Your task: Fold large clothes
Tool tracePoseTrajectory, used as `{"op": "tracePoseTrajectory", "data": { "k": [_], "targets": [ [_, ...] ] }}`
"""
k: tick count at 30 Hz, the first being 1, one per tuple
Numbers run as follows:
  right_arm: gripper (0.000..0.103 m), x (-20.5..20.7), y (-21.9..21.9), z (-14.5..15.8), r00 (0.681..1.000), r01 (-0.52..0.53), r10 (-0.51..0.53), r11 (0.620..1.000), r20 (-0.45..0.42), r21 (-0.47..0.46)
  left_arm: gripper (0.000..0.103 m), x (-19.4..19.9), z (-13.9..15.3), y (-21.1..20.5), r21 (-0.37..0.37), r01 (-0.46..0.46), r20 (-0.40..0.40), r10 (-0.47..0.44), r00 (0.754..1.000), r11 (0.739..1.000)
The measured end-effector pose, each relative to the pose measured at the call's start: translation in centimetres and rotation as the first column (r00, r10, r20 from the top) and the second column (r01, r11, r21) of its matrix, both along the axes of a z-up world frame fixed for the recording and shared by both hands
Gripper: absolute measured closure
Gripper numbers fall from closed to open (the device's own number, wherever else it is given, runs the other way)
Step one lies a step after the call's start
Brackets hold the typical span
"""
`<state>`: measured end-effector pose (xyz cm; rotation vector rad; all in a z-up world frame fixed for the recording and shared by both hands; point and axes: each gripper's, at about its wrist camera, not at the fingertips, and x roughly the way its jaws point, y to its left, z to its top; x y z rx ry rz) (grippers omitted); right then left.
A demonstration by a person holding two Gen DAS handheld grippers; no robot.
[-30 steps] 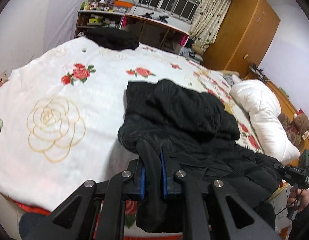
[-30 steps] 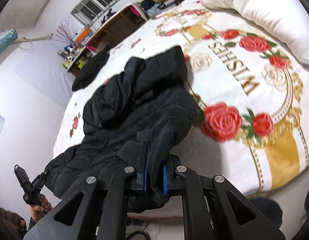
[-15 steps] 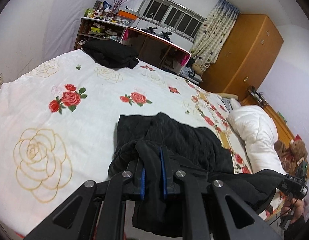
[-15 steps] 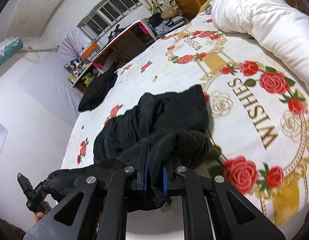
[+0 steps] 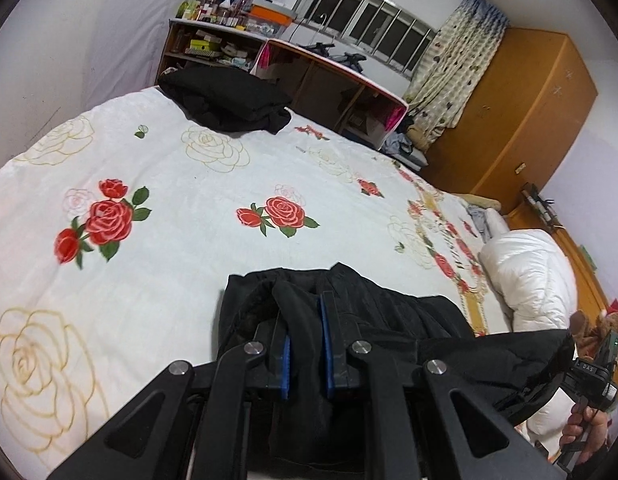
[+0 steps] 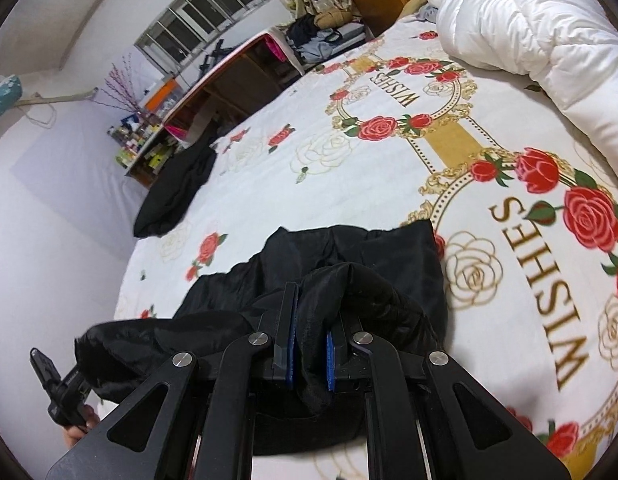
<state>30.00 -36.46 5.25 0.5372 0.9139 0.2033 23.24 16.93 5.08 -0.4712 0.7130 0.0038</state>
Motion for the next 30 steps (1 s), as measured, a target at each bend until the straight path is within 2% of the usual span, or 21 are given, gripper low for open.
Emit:
{"op": "tracePoseTrajectory", "data": {
  "k": [12, 17, 23, 26, 30],
  "targets": [
    [0.091, 7.8, 0.8, -5.4, 0.993, 0.014, -0.016, 1.0, -0.12, -0.014, 0.09, 8.0, -5.0, -0.5, 0.03, -0.001, -0.107, 0.004, 0.994, 1.0],
    [0.088, 9.3, 1.0, -7.7, 0.988, 0.0, -0.002, 1.0, -0.155, -0.01, 0.089, 9.6, -7.0, -0.9, 0.035, 0.014, -0.129, -0.01, 0.992, 0.999],
    [0.082, 9.8, 0.6, -8.8, 0.987, 0.021, -0.012, 0.998, -0.158, 0.054, 0.084, 10.7, -7.7, -0.7, 0.01, 0.019, -0.149, -0.017, 0.989, 1.0],
    [0.077, 9.8, 0.4, -8.3, 0.991, 0.016, -0.005, 0.997, -0.137, 0.079, 0.084, 11.0, -7.1, -0.4, -0.011, 0.024, -0.159, -0.025, 0.987, 1.0],
    [0.06, 9.3, 0.1, -6.7, 0.997, -0.001, 0.009, 0.995, -0.077, 0.102, 0.081, 10.9, -6.2, -0.5, 0.0, 0.038, -0.146, -0.038, 0.989, 0.999]
  ]
}}
